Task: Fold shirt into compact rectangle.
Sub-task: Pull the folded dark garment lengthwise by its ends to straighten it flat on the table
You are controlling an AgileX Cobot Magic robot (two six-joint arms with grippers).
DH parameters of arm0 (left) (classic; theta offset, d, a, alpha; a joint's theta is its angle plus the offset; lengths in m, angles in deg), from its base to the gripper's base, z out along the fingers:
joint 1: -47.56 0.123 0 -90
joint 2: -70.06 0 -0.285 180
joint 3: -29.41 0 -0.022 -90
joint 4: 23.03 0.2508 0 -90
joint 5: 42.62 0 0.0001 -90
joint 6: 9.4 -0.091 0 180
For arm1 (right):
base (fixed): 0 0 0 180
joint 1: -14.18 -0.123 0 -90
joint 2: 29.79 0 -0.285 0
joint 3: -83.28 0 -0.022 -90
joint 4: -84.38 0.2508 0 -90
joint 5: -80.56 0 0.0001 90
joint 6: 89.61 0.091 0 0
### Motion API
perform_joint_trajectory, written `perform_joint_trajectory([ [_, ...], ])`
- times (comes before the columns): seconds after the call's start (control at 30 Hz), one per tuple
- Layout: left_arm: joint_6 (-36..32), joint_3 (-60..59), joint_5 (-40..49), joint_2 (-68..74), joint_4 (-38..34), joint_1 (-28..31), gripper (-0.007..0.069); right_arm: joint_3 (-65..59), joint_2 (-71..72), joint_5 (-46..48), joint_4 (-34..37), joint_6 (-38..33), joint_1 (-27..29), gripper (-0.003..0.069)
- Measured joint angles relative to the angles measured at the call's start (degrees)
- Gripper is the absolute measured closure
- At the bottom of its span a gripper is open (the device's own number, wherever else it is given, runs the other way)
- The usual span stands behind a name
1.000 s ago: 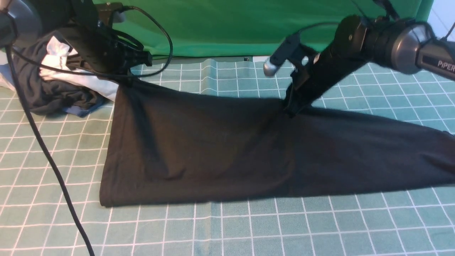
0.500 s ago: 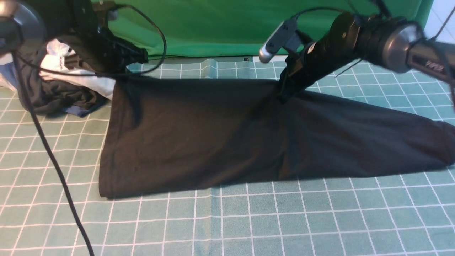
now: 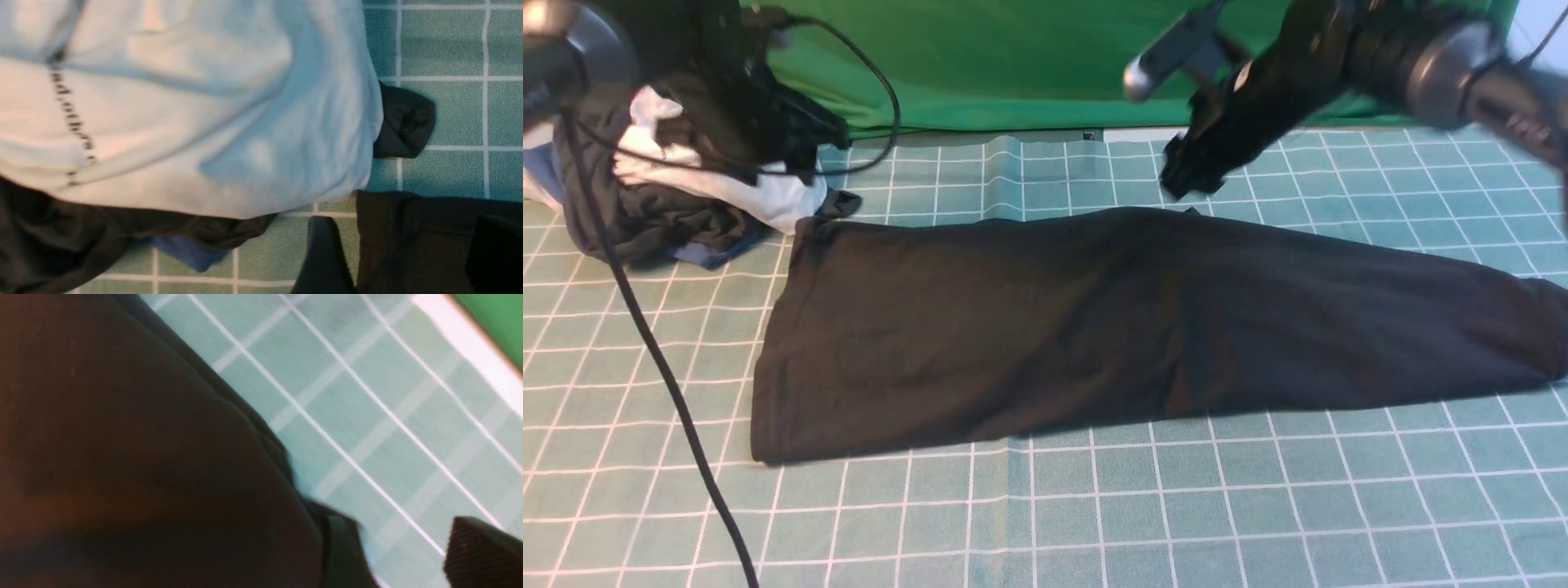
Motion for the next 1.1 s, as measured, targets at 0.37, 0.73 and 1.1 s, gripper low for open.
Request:
perform_joint_trajectory([
  [0.37, -10.4, -3.09, 11.92, -9.95, -12.42, 0.24, 0.0585, -1.5, 16.08, 21.73, -7.59, 11.13, 10.77, 0.0662],
  [0.73, -13.02, -38.06, -4.01, -21.64, -17.66, -0.19, 0.0622, -29.26, 26.51, 17.2, -1.28, 17.4, 30.54, 0.054],
  [1.1, -13.02, -44.74, -11.83, -15.58, -18.29, -0.19, 0.0623, -35.27, 16.37, 10.54, 1.57, 15.12, 32.21, 0.0183],
])
